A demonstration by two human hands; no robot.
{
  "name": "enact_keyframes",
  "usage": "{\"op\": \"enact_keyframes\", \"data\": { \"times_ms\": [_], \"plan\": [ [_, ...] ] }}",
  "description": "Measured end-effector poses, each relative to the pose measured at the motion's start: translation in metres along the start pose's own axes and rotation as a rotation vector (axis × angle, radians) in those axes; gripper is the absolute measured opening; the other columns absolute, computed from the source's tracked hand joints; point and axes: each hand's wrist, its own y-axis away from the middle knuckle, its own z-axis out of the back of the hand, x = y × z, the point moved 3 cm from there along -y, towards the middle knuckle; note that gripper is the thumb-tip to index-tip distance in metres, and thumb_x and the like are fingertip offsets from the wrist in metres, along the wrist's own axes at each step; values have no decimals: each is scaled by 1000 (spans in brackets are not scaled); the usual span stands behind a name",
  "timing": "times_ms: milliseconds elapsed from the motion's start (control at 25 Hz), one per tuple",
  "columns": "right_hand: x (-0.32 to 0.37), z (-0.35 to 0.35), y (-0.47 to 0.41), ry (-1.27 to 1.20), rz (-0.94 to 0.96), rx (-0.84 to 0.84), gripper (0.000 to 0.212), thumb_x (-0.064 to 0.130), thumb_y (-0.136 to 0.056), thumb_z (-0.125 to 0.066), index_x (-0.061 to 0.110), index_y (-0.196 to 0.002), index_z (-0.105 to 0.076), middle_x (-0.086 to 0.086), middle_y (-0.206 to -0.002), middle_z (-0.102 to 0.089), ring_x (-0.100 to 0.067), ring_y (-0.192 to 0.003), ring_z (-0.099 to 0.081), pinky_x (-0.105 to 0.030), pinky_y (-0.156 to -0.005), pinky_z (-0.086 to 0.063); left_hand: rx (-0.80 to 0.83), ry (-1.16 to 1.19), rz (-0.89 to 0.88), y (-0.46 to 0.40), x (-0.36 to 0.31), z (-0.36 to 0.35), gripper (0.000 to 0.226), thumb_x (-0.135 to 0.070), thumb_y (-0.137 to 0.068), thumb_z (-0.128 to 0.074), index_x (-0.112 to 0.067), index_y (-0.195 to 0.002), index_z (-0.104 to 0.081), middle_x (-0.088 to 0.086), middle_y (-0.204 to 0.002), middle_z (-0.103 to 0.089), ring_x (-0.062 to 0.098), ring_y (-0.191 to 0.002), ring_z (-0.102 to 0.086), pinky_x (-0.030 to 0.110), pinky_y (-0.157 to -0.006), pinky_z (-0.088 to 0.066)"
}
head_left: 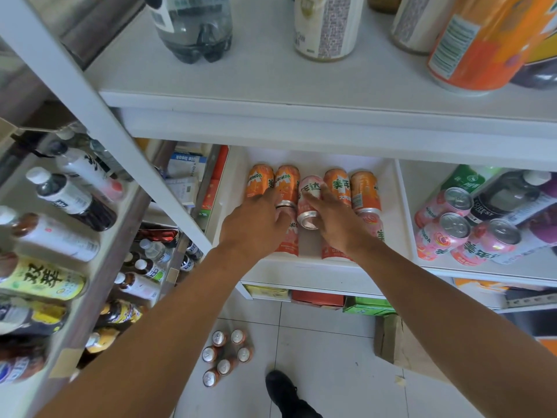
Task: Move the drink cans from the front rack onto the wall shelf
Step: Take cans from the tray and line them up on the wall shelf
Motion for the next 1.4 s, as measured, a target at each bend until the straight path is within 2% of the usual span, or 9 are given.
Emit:
{"op": "enact_keyframes", "data": {
  "times_ms": [160, 400, 560, 680, 800, 1000, 1160, 1320, 1400],
  "plan": [
    [6, 6, 1, -283, -90, -4, 52, 39, -89, -69, 22, -135, -54, -4, -147, -31, -30, -142, -29, -37, -110, -32, 7, 5, 3, 4, 1, -5, 37, -44, -94, -47, -22, -124, -50, 2, -114, -66, 25, -101, -63, 43, -83, -54],
    [8, 1, -40, -363, -490, -43, 105, 51, -78, -76, 3, -151, -18, -18, -151, -36, -37, -139, -34, -48, -111, -36, -12, 6, 11, 5, -2, -5, 37, -46, -95, -46, -23, -123, -51, 1, -114, -67, 23, -101, -63, 39, -80, -55],
    [9, -3, -50, -150, -528, 117, 93, 54, -75, -77, 1, -143, -39, -17, -146, -41, -38, -135, -39, -45, -108, -39, -21, 33, 26, 7, 0, -2, 36, -42, -95, -47, -22, -125, -51, 1, -114, -66, 25, -101, -63, 41, -83, -54],
    [10, -7, -42, -166, -544, 137, 102, 53, -74, -77, 3, -149, -30, -17, -152, -34, -38, -138, -33, -44, -107, -40, -22, 45, 38, 8, 3, 1, 35, -40, -95, -48, -22, -124, -52, 2, -115, -66, 25, -102, -63, 42, -84, -54],
    [22, 2, -27, -458, -470, 4, 110, 35, -71, -82, 5, -151, -13, -13, -145, -44, -36, -132, -45, -42, -98, -48, 4, 65, 86, 8, 9, 2, 35, -42, -94, -48, -24, -123, -52, 1, -115, -66, 26, -103, -62, 42, -86, -53],
    [41, 34, 10, -756, -255, -201, 69, 26, -70, -82, 27, -121, -35, -2, -112, -58, -19, -98, -62, -19, -61, -44, 56, 354, 97, 18, 16, 4, 41, -41, -90, -60, -23, -125, -51, -3, -119, -61, 17, -108, -59, 31, -89, -48],
    [83, 56, 35, -892, -36, -197, 76, 20, -68, -88, 30, -125, -38, 16, -106, -56, 7, -93, -60, -2, -67, -43, 260, 718, 83, 40, 23, 9, 82, -38, -70, -85, -24, -136, -37, -10, -120, -61, 2, -107, -61, 18, -87, -49],
    [131, 62, 49, -979, 133, -56, 76, 24, -71, -86, 39, -128, -38, 8, -116, -61, -4, -101, -63, -20, -82, -55, -24, 953, 117, 72, 43, 37, 70, -8, -62, -87, -12, -122, -50, 1, -100, -71, 12, -92, -69, 20, -74, -54],
    [155, 66, 55, -1012, 229, 37, 72, 27, -77, -83, 43, -130, -37, 9, -120, -60, -4, -104, -63, -27, -82, -58, -137, 1030, 138, 98, 56, 56, 72, -15, -57, -88, -14, -119, -53, 4, -101, -72, 18, -93, -70, 29, -76, -58]
  ]
}}
